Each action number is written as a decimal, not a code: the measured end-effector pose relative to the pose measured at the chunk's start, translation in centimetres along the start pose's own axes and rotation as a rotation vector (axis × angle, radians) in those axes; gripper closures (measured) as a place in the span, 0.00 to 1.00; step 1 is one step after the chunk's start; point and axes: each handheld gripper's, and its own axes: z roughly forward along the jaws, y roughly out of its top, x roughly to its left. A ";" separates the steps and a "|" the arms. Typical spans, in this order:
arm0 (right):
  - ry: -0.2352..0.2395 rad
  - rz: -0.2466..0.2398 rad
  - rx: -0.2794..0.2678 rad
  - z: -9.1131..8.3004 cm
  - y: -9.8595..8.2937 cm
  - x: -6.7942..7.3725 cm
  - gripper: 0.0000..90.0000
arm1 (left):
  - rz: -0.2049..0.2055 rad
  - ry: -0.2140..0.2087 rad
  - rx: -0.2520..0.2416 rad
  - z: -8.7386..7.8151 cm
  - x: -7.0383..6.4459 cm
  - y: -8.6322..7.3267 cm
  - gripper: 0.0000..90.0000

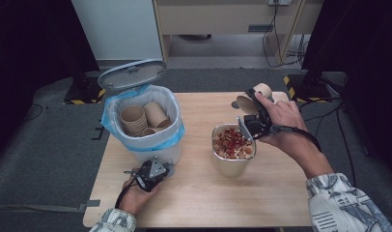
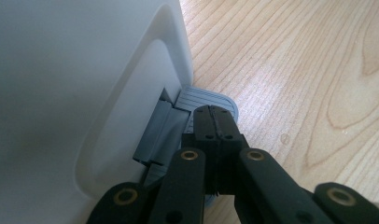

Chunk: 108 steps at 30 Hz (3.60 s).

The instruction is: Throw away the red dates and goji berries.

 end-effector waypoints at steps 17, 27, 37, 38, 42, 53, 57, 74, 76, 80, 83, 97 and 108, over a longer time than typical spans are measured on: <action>-0.002 0.232 -0.080 0.5 0.4 -1.6 0.37 | -0.001 -0.001 -0.001 0.0 0.0 0.0 1.00; 0.009 0.278 -0.097 0.9 0.6 -1.6 0.37 | -0.003 -0.002 -0.003 0.0 0.0 0.0 1.00; 0.039 0.401 -0.148 1.5 1.0 -2.2 0.36 | -0.003 -0.003 -0.002 0.0 0.0 0.0 1.00; 0.038 0.408 -0.149 1.5 1.1 -2.2 0.36 | -0.002 -0.003 -0.002 0.0 0.0 0.0 1.00; 0.044 0.425 -0.155 1.7 1.2 -2.2 0.36 | -0.004 -0.003 -0.004 0.0 0.0 0.0 1.00; 0.057 0.498 -0.186 2.1 1.2 -2.6 0.36 | -0.007 -0.003 -0.005 0.0 0.0 0.0 1.00; 0.060 0.521 -0.195 2.2 1.3 -2.8 0.36 | -0.007 -0.003 -0.006 0.0 0.0 0.0 1.00; 0.090 0.632 -0.256 2.4 2.0 -3.4 0.36 | -0.007 -0.003 -0.003 0.0 0.0 0.0 1.00; 0.094 0.643 -0.261 2.4 2.2 -3.4 0.36 | -0.006 -0.004 -0.003 0.0 0.0 0.0 1.00; 0.105 0.656 -0.281 2.5 2.7 -3.5 0.36 | -0.007 -0.004 -0.004 0.0 0.0 0.0 1.00; 0.114 0.669 -0.297 2.6 3.1 -3.6 0.36 | -0.006 -0.002 -0.001 0.0 0.0 0.0 1.00; 0.155 0.747 -0.362 2.9 4.5 -4.2 0.35 | -0.006 -0.005 -0.005 0.0 0.0 0.0 1.00; 0.191 0.785 -0.405 3.3 5.7 -4.6 0.35 | 0.000 -0.002 -0.002 0.0 0.0 0.0 1.00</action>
